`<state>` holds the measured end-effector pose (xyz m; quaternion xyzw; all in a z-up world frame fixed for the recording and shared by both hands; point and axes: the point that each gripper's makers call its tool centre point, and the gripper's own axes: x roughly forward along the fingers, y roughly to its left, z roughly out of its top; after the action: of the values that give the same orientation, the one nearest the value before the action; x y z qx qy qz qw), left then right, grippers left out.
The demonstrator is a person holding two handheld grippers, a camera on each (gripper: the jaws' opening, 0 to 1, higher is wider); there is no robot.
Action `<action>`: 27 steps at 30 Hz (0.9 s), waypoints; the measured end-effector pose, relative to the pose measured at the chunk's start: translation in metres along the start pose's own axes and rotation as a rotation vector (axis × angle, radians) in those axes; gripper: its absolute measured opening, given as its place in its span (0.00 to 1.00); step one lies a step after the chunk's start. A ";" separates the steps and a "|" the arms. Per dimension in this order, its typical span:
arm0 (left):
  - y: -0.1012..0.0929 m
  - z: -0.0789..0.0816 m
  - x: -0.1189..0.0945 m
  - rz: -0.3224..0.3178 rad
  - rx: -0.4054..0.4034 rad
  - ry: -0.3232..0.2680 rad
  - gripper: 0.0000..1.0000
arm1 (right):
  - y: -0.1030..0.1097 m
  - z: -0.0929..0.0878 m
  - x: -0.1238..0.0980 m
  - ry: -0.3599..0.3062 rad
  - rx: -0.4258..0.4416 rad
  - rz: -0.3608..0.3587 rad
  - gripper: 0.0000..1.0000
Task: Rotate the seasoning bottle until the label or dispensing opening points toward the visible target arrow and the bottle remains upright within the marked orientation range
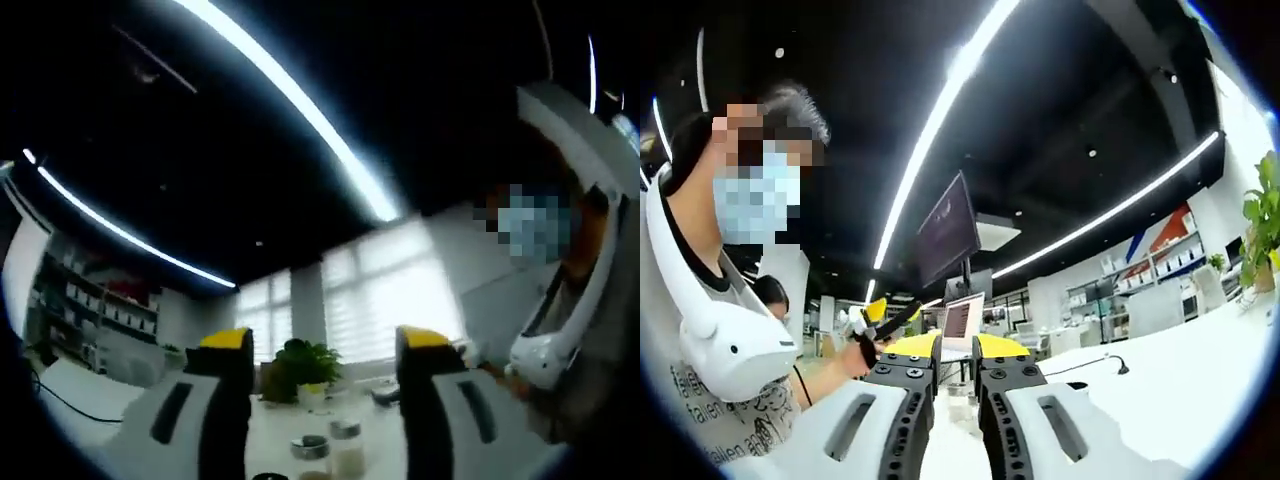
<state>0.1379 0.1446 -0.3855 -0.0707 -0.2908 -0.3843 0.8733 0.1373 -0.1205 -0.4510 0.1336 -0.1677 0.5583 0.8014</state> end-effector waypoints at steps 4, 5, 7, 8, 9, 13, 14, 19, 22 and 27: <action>0.003 0.005 -0.014 0.103 0.069 0.070 0.55 | 0.001 0.002 -0.002 0.000 -0.008 0.004 0.13; 0.002 0.005 -0.018 0.117 0.082 0.083 0.55 | 0.001 0.003 -0.003 -0.001 -0.011 0.000 0.14; 0.003 0.005 -0.026 0.153 0.107 0.122 0.54 | 0.001 0.005 -0.005 0.002 -0.024 -0.009 0.17; 0.004 0.004 -0.029 0.173 0.114 0.138 0.53 | 0.002 0.006 -0.005 0.000 -0.033 -0.012 0.17; 0.008 0.003 -0.033 0.204 0.127 0.165 0.52 | 0.002 0.008 -0.006 -0.002 -0.036 -0.014 0.17; 0.024 0.003 -0.048 0.337 0.150 0.276 0.49 | -0.005 0.020 -0.012 -0.021 -0.058 -0.062 0.17; 0.024 0.006 -0.049 0.347 0.186 0.288 0.49 | -0.008 0.024 -0.015 -0.030 -0.064 -0.081 0.17; 0.010 0.029 -0.051 0.338 0.287 0.310 0.47 | -0.031 0.048 -0.040 0.038 -0.285 -0.232 0.17; 0.004 0.034 -0.051 0.345 0.371 0.357 0.47 | -0.039 0.072 -0.060 0.033 -0.336 -0.318 0.17; 0.000 0.032 -0.059 0.355 0.393 0.393 0.45 | -0.040 0.103 -0.087 -0.170 -0.207 -0.360 0.17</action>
<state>0.0917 0.1924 -0.3923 0.1252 -0.1685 -0.1690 0.9630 0.1343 -0.2495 -0.3952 0.1250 -0.2646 0.3729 0.8805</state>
